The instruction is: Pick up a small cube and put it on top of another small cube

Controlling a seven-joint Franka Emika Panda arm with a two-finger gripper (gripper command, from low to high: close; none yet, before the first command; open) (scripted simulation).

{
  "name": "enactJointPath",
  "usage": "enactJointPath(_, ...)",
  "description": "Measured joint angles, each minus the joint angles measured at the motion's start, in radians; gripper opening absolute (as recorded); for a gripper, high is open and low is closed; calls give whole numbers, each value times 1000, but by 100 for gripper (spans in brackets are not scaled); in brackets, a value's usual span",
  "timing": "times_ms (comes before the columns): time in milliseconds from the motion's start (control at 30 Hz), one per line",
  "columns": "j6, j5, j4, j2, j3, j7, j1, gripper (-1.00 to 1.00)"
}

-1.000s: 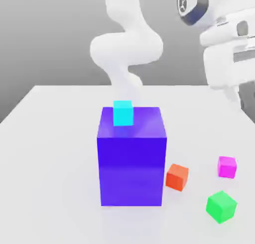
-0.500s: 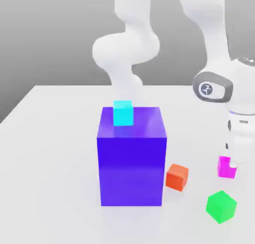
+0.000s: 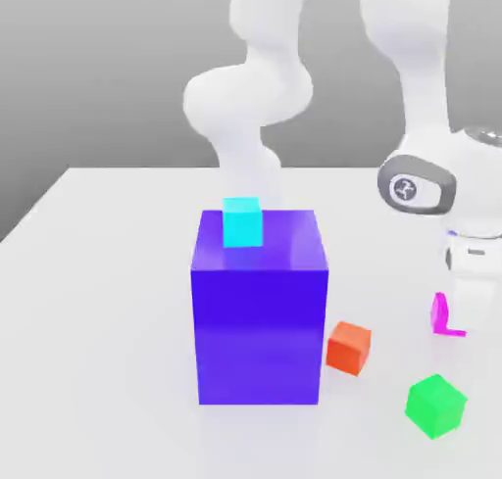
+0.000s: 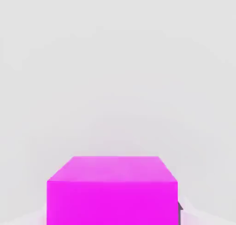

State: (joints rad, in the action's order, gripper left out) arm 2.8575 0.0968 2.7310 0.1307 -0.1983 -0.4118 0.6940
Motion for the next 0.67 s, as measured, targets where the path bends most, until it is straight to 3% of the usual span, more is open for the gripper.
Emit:
enactJointPath(367,-234,-87,-211,-27,142,-74,-186,-100)
enactJointPath(533,-116,-75,-240,120,161,-96,-193,-100)
enactJointPath(567,-96,-72,-241,142,163,-98,-192,100)
enactJointPath(667,-96,-72,-241,142,163,-98,-193,100)
